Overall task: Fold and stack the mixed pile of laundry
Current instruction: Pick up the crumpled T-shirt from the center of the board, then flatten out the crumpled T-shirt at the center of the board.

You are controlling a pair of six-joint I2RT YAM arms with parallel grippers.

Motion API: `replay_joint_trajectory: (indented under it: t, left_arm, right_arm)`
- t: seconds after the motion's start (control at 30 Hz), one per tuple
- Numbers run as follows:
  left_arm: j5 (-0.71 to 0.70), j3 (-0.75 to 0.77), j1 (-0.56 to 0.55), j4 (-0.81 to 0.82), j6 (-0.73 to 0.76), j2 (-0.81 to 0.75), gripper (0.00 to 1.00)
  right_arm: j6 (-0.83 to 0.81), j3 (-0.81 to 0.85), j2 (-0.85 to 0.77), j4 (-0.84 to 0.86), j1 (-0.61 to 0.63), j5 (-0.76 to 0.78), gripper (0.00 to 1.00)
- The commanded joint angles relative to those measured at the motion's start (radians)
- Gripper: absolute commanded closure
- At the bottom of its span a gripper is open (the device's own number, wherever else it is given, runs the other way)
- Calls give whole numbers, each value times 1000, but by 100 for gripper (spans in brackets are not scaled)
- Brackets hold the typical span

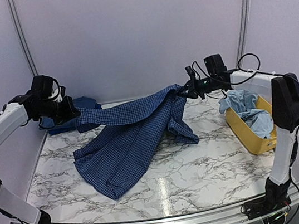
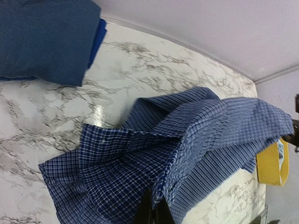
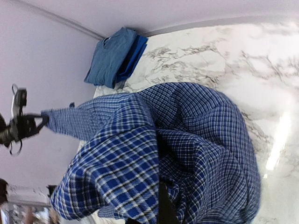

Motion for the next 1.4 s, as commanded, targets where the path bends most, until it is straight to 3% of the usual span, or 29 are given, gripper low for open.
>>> replay_joint_trajectory:
  t: [0.0,0.17,0.37,0.57,0.7,0.8,0.83,0.9,0.97,1.0,1.07,1.17,1.2,1.3,1.37]
  left_arm:
    - [51,-72,-76,9,36,-168,100]
    - [126,-128,-85,34,30,-316,100]
    - [292,-15,-112,153,-62,-365,100]
    - [361,115,-338,160,-42,-286,100]
    - [351,116,-556,140,22,-224,100]
    - [219,177,-736,-90,188,-106,100]
    - [167,200,-782,-165,239,-66,96]
    - [113,194,-822,-231,288,-32,70]
    - [40,117,-803,-172,244,-82,22]
    - [29,66,-777,-121,217,-125,13]
    - [28,-69,-677,6,126,-247,3]
    - [-73,-266,-509,96,8,-335,3]
    - [-125,-297,-466,65,-20,-329,4]
    - [-251,-372,-383,-32,-105,-264,8]
    - [-293,-405,-347,-69,-156,-217,8]
  right_arm:
    - [102,-74,29,135,-39,-139,95]
    - [-67,-35,16,-28,-38,-119,97]
    - [-238,36,-41,-169,-23,-112,100]
    - [-339,-47,-132,-214,-20,-124,94]
    - [-372,-155,-193,-245,-20,-99,93]
    - [-386,-212,-234,-269,-20,-79,93]
    - [-392,-227,-244,-279,-20,-76,93]
    - [-390,-266,-270,-281,-20,-78,95]
    - [-392,-299,-294,-281,-20,-70,97]
    - [-396,-307,-301,-295,-20,-57,98]
    - [-414,-302,-306,-333,-20,-13,100]
    - [-407,-293,-307,-344,-20,51,100]
    - [-402,-282,-301,-347,-19,50,94]
    - [-378,-237,-280,-345,37,97,41]
    - [-369,-197,-248,-349,104,135,24]
